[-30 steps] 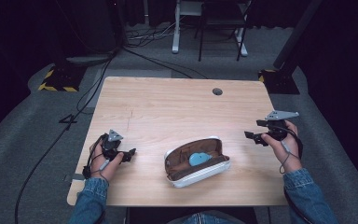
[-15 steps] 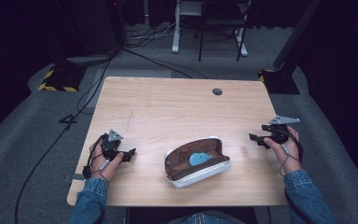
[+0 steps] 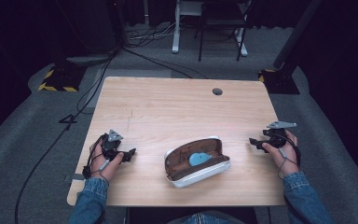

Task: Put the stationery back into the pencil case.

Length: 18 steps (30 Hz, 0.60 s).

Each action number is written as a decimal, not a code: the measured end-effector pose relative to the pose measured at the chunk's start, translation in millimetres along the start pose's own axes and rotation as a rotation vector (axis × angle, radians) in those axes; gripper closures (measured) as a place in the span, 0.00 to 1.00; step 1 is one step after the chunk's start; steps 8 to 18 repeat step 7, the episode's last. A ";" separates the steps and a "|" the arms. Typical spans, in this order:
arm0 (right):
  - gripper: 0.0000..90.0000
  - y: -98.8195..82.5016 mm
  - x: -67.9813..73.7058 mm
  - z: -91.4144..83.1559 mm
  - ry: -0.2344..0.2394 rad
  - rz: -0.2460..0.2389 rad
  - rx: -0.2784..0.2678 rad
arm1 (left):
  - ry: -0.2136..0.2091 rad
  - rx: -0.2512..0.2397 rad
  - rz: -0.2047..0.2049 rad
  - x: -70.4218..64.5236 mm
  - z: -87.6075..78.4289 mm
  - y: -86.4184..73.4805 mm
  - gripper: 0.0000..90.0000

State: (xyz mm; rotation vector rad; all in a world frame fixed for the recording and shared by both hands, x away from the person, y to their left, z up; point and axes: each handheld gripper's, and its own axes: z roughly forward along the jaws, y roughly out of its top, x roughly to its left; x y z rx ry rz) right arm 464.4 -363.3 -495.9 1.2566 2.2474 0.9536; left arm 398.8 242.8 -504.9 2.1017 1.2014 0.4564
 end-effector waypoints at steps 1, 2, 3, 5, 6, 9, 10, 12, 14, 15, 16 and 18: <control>0.20 -1.1 0.5 1.3 -0.004 -0.006 0.007 | 0.000 0.000 0.000 0.0 0.0 0.0 0.16; 0.17 -2.9 1.1 3.0 -0.012 -0.009 0.011 | 0.000 0.000 -0.001 -0.1 0.0 0.0 0.16; 0.15 -4.1 1.6 4.0 -0.018 0.005 0.001 | -0.001 0.003 0.000 0.0 -0.2 0.1 0.16; 0.15 -6.0 2.1 5.3 -0.027 0.035 -0.015 | -0.001 0.004 0.000 0.1 -0.2 0.2 0.16; 0.15 -5.9 2.1 5.3 -0.029 0.036 -0.015 | -0.001 0.001 0.000 0.1 0.0 0.1 0.16; 0.15 -5.9 2.2 5.4 -0.030 0.036 -0.015 | -0.001 0.004 0.002 0.3 -0.1 0.4 0.16; 0.15 -5.9 2.2 5.4 -0.030 0.036 -0.015 | -0.001 0.004 0.002 0.3 -0.1 0.4 0.16; 0.15 -5.9 2.2 5.4 -0.030 0.036 -0.015 | -0.001 0.004 0.002 0.3 -0.1 0.4 0.16; 0.15 -5.9 2.2 5.4 -0.030 0.036 -0.015 | -0.001 0.004 0.002 0.3 -0.1 0.4 0.16; 0.15 -5.9 2.2 5.4 -0.030 0.036 -0.015 | -0.001 0.004 0.002 0.3 -0.1 0.4 0.16; 0.15 -5.9 2.2 5.4 -0.030 0.036 -0.015 | -0.001 0.004 0.002 0.3 -0.1 0.4 0.16; 0.15 -5.9 2.2 5.4 -0.030 0.036 -0.015 | -0.001 0.004 0.002 0.3 -0.1 0.4 0.16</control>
